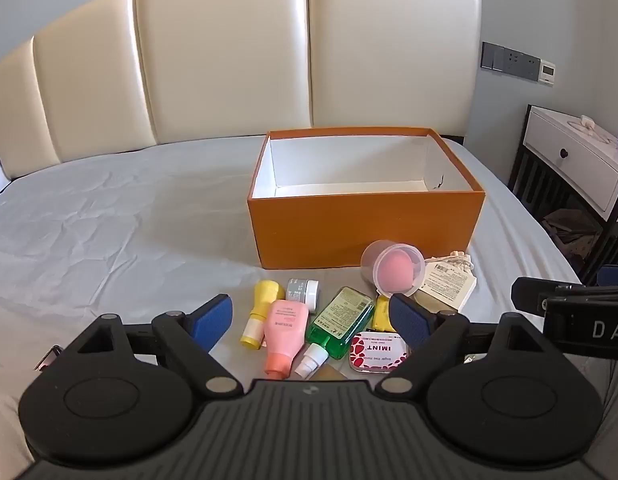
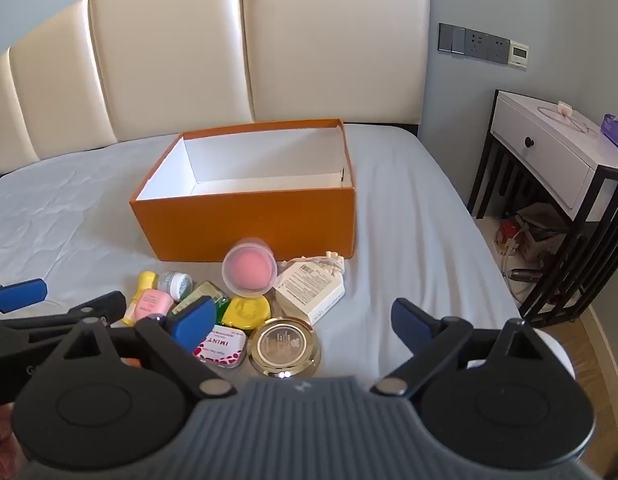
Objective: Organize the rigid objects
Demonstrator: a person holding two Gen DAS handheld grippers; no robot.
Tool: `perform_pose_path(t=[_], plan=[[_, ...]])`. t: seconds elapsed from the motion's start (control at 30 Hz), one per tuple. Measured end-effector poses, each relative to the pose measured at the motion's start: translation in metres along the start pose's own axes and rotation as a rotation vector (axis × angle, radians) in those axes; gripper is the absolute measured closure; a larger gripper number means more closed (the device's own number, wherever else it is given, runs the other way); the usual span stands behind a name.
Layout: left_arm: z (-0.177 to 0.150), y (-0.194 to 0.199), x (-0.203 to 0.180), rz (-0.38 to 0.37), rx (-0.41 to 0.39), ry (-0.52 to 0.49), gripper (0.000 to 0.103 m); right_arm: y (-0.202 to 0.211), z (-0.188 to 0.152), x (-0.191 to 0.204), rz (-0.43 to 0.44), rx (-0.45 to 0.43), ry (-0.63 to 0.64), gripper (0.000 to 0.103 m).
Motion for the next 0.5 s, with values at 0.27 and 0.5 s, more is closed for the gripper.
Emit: perform_pose_path(t=[0.27, 0.5], plan=[[-0.0014, -0.0011, -0.0040, 0.002, 0.002, -0.018, 0.000, 0.0007, -0.0020, 0.0013, 0.010, 0.001, 0.001, 0.008], [-0.0003, -0.0004, 0.0015, -0.007, -0.003, -0.017, 0.000, 0.0007, 0.0012, 0.0026, 0.005, 0.009, 0.007, 0.007]])
Point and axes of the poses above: each gripper's, at about its wrist camera, not at the fingertips, and y roughly against the way its jaws point, x to its left, z to its top, the point moved 2 cm from there along -y, roughly the way its jaws point
